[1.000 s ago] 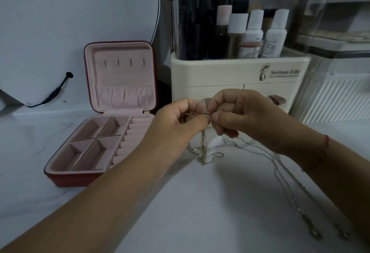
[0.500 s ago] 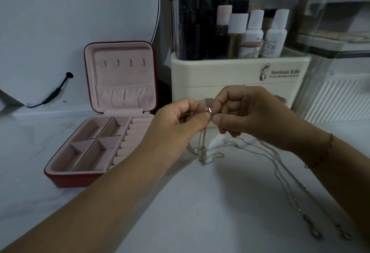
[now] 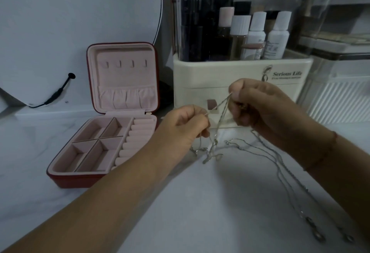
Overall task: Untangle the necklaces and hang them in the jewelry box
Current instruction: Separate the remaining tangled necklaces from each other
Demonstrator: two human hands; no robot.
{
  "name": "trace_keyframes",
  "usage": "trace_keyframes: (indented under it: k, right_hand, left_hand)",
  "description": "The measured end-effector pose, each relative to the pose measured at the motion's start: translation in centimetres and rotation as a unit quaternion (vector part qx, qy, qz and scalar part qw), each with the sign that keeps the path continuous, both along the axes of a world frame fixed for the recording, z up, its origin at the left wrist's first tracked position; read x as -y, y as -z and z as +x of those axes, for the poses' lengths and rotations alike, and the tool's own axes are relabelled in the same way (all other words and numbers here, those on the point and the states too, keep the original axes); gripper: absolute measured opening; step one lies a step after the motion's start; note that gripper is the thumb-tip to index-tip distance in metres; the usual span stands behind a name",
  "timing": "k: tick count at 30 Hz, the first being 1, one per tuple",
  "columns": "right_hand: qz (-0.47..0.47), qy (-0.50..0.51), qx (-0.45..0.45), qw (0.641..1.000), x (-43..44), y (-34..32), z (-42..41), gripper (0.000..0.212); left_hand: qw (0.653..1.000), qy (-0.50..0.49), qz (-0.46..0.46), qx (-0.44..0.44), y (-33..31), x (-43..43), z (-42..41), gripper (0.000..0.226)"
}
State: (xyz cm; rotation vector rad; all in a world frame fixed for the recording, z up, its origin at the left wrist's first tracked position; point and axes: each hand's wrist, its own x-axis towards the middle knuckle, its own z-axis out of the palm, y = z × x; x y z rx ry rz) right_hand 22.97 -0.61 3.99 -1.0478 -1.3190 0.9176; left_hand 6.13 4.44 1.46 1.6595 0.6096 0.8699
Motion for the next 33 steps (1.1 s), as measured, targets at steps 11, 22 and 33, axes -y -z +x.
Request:
trace_keyframes:
  k: [11, 22, 33]
  right_hand:
    - [-0.004, -0.051, 0.056, 0.997, 0.2, 0.1, -0.1, 0.003]
    - [-0.016, -0.056, 0.083, 0.995, 0.1, 0.6, -0.4, 0.006]
    - [-0.026, -0.046, 0.141, 0.989, 0.5, 0.2, -0.7, 0.014]
  left_hand:
    - [0.997, -0.028, 0.043, 0.063, -0.9, 0.5, -0.4, 0.032]
    - [0.995, -0.061, 0.071, 0.033, -0.4, 0.4, -0.3, 0.0]
    - [0.999, -0.034, 0.021, -0.031, -0.2, 0.2, 0.1, 0.031]
